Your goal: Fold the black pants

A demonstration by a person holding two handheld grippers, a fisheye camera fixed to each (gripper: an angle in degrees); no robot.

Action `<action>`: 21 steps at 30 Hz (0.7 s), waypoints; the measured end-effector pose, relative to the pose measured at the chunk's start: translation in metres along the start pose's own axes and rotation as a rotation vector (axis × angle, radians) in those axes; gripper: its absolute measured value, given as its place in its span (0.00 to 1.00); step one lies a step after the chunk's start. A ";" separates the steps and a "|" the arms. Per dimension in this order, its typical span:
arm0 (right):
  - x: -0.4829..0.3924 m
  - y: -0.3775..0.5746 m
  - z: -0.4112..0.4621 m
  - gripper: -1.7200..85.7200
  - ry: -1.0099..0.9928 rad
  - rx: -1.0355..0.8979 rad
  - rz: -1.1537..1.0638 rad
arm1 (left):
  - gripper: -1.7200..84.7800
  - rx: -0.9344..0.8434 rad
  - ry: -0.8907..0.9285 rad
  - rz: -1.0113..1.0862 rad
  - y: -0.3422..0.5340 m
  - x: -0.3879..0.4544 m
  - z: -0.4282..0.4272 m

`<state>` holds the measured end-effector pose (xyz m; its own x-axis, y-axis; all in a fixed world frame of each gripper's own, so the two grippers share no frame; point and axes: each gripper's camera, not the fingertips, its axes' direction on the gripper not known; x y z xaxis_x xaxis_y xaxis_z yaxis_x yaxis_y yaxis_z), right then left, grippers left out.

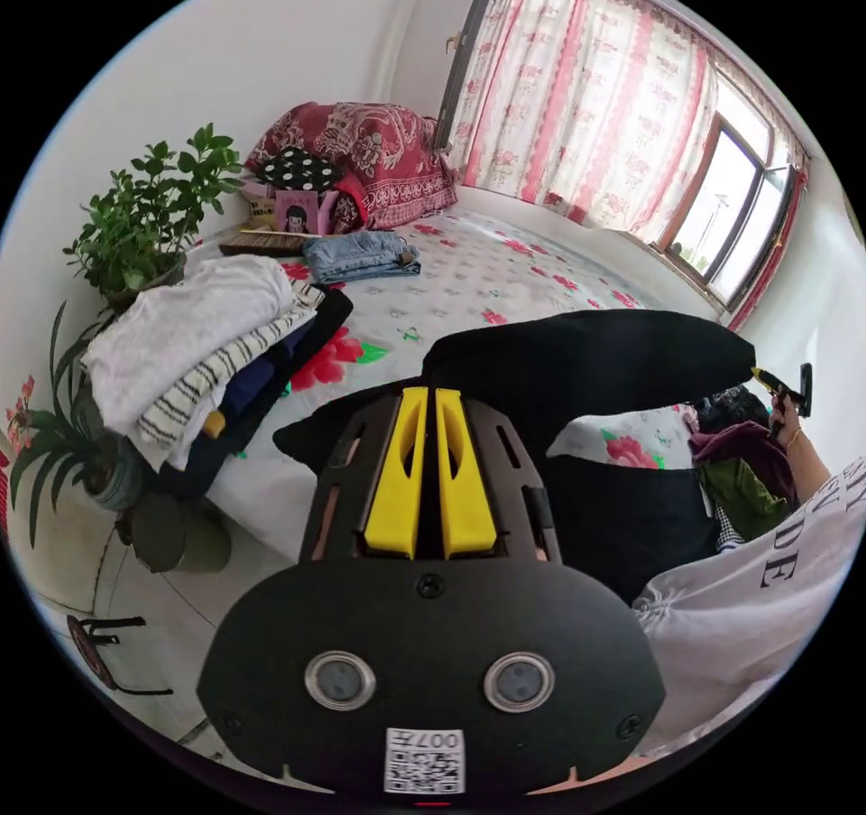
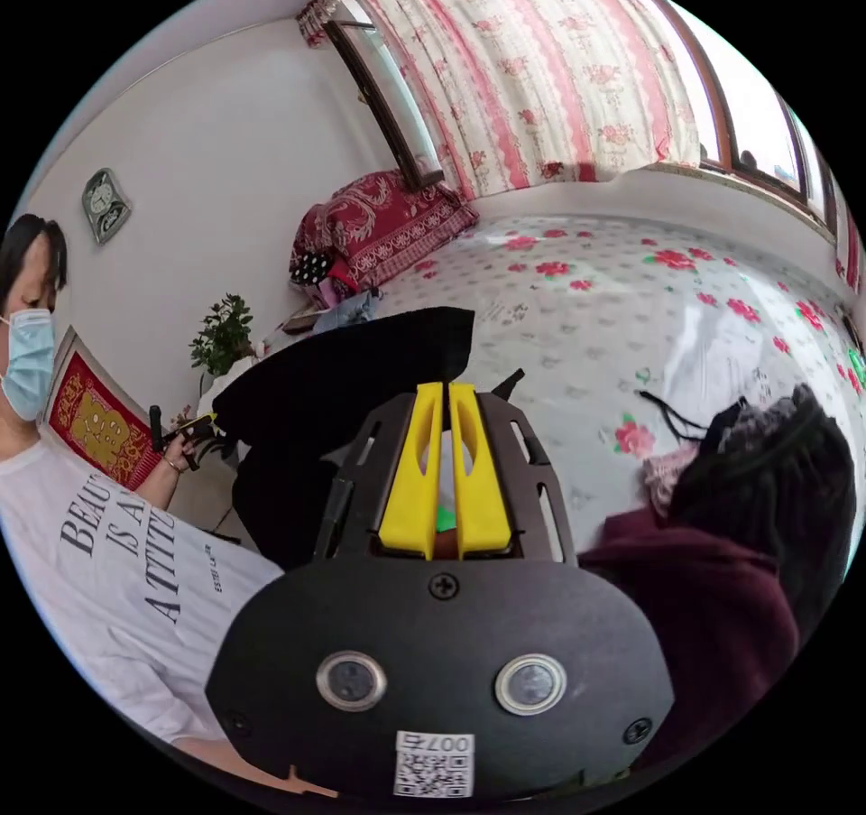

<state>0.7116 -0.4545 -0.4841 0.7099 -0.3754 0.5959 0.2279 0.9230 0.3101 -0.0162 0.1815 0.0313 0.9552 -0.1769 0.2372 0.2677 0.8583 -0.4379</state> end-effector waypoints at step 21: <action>-0.040 0.156 -0.088 0.02 0.247 -0.125 -0.038 | 0.01 -0.104 -0.014 0.055 0.114 -0.002 -0.081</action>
<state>0.7774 -0.2878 -0.5252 0.8369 -0.3925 0.3816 0.3273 0.9175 0.2259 0.0226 0.2406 -0.0893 0.9672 -0.1236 0.2219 0.2272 0.8116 -0.5382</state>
